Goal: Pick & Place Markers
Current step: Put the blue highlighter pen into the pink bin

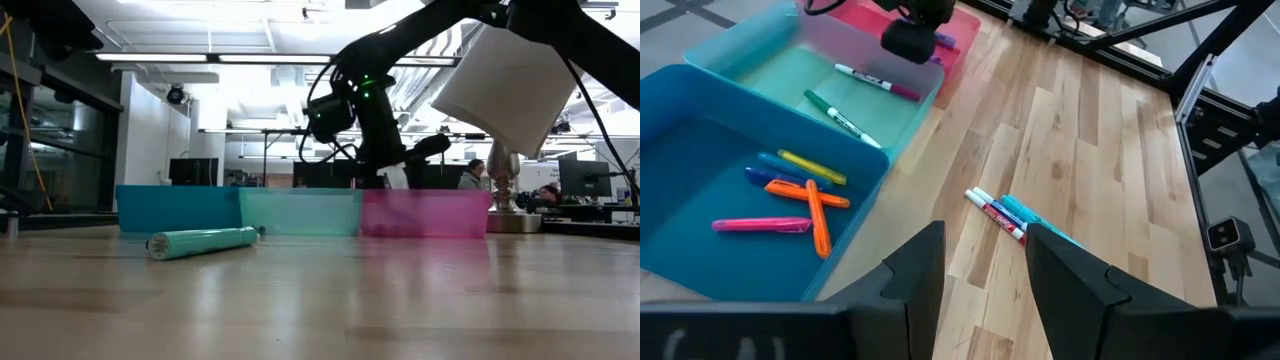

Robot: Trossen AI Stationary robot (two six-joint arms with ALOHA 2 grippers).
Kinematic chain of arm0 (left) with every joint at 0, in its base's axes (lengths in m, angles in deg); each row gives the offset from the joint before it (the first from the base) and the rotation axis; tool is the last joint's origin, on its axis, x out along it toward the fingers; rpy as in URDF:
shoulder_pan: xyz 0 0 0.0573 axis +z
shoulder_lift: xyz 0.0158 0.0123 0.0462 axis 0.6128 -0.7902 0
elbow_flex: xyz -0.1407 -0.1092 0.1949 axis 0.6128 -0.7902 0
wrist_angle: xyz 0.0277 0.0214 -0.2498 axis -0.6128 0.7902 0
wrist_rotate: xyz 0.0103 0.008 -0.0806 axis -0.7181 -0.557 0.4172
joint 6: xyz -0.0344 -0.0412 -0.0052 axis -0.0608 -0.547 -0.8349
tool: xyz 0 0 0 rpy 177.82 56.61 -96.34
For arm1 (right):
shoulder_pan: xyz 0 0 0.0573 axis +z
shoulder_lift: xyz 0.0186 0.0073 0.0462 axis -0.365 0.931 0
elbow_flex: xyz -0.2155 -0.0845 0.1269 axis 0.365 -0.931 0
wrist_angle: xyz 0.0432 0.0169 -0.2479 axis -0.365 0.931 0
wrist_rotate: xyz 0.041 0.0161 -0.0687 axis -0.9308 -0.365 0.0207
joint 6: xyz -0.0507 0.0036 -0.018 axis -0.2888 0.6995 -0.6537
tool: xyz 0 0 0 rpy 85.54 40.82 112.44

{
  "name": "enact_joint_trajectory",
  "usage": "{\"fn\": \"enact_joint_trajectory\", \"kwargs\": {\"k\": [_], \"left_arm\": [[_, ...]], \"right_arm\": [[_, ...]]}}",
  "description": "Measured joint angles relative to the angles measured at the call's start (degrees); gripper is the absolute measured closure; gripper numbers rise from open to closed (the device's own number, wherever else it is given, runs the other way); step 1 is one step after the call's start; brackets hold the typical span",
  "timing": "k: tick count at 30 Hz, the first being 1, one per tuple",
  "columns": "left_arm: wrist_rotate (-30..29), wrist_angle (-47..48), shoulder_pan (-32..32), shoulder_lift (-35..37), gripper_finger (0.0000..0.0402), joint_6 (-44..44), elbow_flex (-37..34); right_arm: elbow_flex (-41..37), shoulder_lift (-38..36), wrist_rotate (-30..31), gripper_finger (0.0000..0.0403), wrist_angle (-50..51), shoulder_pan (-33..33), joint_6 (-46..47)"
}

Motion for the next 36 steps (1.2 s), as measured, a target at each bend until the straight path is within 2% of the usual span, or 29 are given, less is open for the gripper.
{"fn": "enact_joint_trajectory", "kwargs": {"k": [3,7,13,18,27,36], "left_arm": [[0.0,0.0,0.0,0.0,0.0262,0.0,0.0],[0.0,0.0,0.0,0.0,0.0262,0.0,0.0],[0.1,0.0,0.0,0.0,0.0262,0.0,0.0],[0.1,0.0,0.0,0.0,0.0262,0.0,0.0],[0.3,0.1,0.0,0.0,0.0262,0.0,0.0],[1.2,0.3,0.0,0.0,0.0262,0.6,0.0]], "right_arm": [[0.0,0.0,-0.3,0.0190,0.0,0.0,-0.9],[0.0,-1.3,-0.1,0.0177,0.3,0.0,-1.2],[0.0,-6.5,2.5,0.0182,-1.0,0.0,0.2],[0.0,-11.0,2.5,0.0193,-7.3,1.1,1.5],[0.0,-12.3,0.0,0.0203,-19.2,7.6,6.1],[0.0,-11.8,1.9,0.0204,-25.9,17.3,14.7]]}}
